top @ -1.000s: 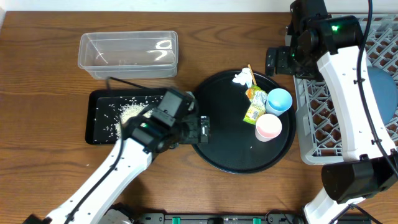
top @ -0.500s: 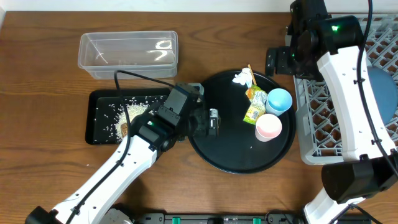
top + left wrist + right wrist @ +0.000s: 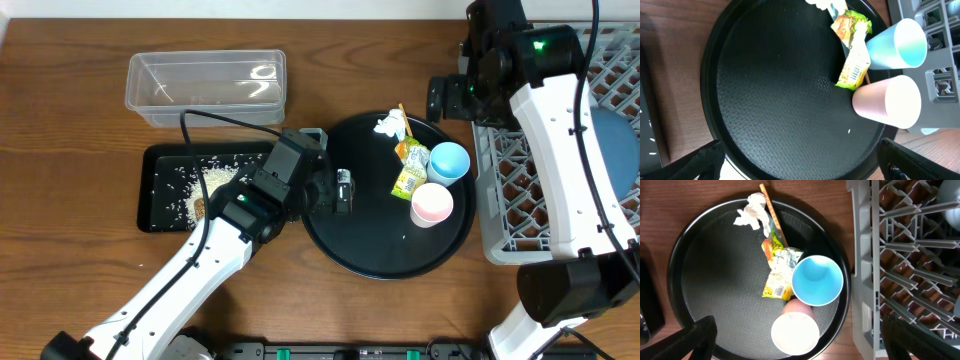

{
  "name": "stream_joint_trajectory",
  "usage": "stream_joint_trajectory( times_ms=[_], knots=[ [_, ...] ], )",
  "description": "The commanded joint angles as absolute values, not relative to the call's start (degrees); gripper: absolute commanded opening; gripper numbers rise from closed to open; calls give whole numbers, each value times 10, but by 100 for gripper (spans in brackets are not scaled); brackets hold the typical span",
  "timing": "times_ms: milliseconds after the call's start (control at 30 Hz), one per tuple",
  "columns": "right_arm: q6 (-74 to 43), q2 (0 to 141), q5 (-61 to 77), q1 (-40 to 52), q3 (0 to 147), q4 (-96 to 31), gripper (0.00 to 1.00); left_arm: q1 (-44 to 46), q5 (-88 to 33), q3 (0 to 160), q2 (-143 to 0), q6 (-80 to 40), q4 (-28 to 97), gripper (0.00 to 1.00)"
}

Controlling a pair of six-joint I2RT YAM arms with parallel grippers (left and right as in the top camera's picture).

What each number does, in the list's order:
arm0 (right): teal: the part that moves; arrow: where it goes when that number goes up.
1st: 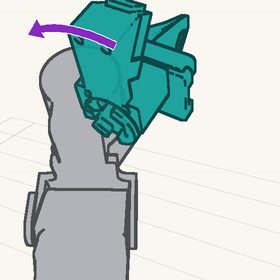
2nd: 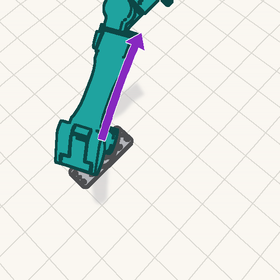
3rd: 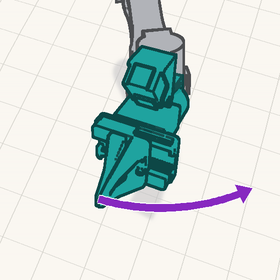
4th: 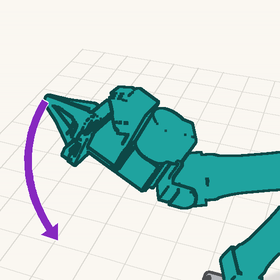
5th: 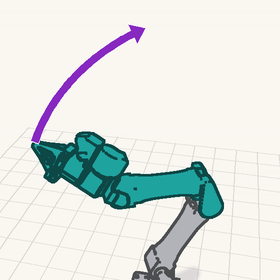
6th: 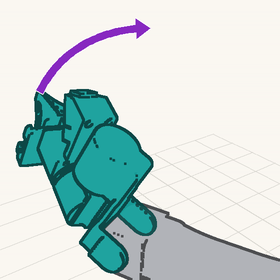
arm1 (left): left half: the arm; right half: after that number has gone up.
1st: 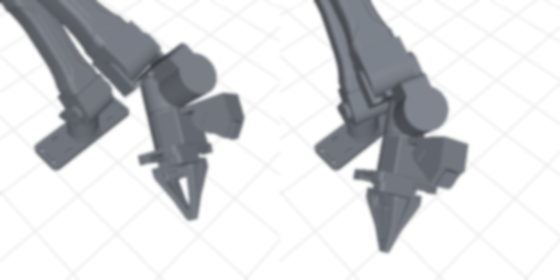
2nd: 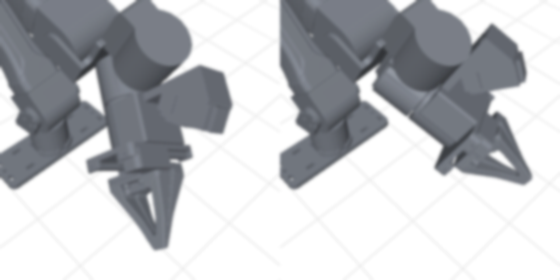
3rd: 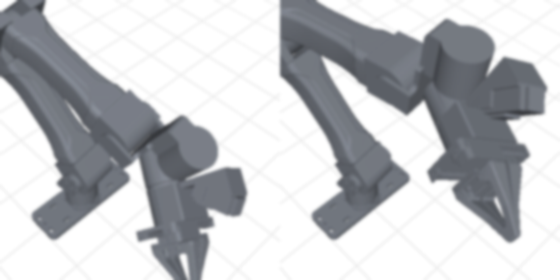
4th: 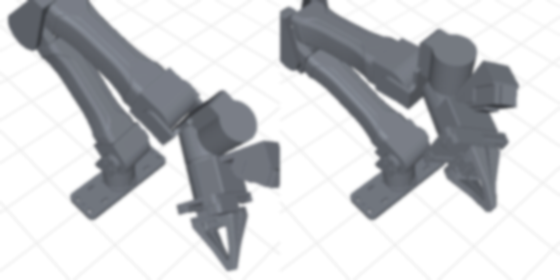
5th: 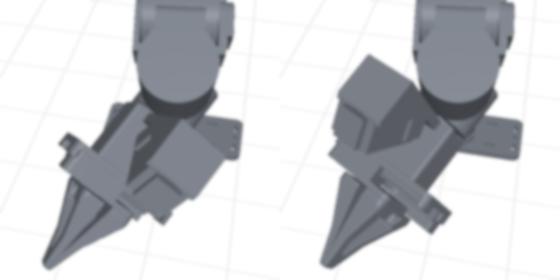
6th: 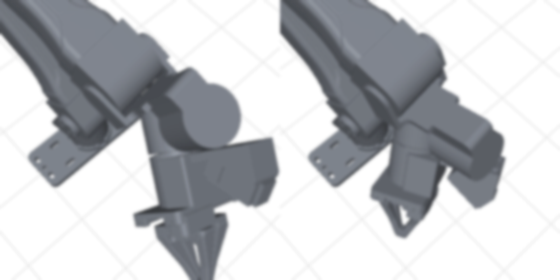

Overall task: Sort waste into correct bins and load items into the dishwasher rack
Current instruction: 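Reach the left gripper to the pink cup on the round tray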

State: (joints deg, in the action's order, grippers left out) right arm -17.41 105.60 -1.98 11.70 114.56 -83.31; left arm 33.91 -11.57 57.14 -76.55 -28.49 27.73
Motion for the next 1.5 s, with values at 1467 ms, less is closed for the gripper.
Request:
stream_joint_trajectory(
  times_ms=[1467],
  knots=[
    [-180, 1058, -26, 124, 1143, -834, 99, 463, -152, 584, -768, -245, 260, 98]
  ],
)
